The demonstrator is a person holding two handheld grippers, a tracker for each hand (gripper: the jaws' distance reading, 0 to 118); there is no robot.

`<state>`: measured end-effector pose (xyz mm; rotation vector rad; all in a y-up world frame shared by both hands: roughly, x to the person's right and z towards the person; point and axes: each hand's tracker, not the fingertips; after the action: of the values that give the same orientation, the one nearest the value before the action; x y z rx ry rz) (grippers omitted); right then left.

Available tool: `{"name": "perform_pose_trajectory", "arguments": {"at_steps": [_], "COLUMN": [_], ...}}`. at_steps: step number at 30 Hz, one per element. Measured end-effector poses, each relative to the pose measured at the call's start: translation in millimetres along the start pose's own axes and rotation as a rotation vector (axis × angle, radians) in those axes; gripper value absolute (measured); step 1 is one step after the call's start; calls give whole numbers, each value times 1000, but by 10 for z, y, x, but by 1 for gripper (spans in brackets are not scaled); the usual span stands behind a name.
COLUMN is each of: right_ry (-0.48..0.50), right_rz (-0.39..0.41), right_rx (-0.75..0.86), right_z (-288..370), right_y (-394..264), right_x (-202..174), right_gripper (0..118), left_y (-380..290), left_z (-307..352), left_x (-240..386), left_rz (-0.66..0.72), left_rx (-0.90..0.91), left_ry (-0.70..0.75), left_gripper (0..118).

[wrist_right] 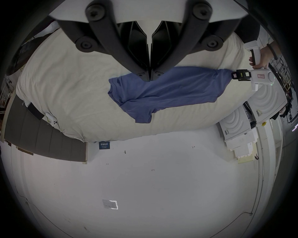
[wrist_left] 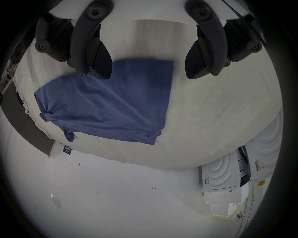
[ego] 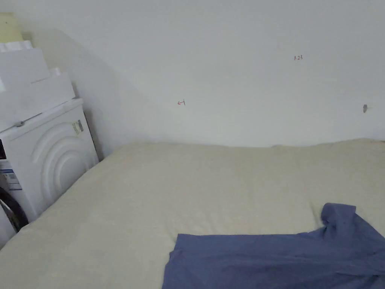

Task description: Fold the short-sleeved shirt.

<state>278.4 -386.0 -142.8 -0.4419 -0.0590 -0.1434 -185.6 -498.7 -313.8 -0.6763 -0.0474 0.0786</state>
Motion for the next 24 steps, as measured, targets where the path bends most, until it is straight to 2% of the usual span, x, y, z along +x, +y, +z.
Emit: {"name": "perform_pose_trajectory", "arguments": {"at_steps": [2,4,6,7,8,10,11,13,14,17,18,20,21,22,24], "right_ry": [-7,-19,-25,-28,-33,-36,-37,-35,-31,-45,-50,-112,-139,-149,-179], "right_rz": [3,8,14,16,16,19,21,19,18,15,13,-2,-37,-88,-205], "right_rx": [-9,-27,-39,-48,-53,-66,-72,-83,-89,-82,-74,-82,-61,-57,-89], "right_z": [-31,-64,-73,-83,-93,-110,-118,-151,-176,-304,-402,-665,-867,-1080,-1488], "right_y": [-31,-53,-68,-78,-90,-110,-119,-140,-146,-169,-177,-150,-157,-174,-187], "right_x": [33,54,62,68,73,79,82,103,114,177,236,366,464,593,808], "right_gripper": [1,1,1,1,1,1,1,2,3,7,19,58,78,83,83], "left_y": [29,34,-1,-51,-97,-146,-143,-153,-153,-159,-159,-168,-192,-190,-195], "left_z": [-125,-269,-379,-438,-466,-369,-356,-336,-360,-425,-414,-405,-427,-428,-434], "left_x": [49,43,48,69,99,204,248,329,366,319,312,333,317,314,306], "left_rz": [-65,-71,-60,-80,-112,-154,-178,-215,-225,-180,-173,-228,-236,-227,-220], "left_rx": [-27,-42,-74,-85,-98,-47,-49,-50,-64,-83,-78,-78,-77,-77,-79], "left_ry": [58,46,44,49,63,75,67,53,45,51,50,43,43,44,42], "left_gripper": [98,95,80,79,73,70,61,23,15,14,14,14,14,14,14]}}
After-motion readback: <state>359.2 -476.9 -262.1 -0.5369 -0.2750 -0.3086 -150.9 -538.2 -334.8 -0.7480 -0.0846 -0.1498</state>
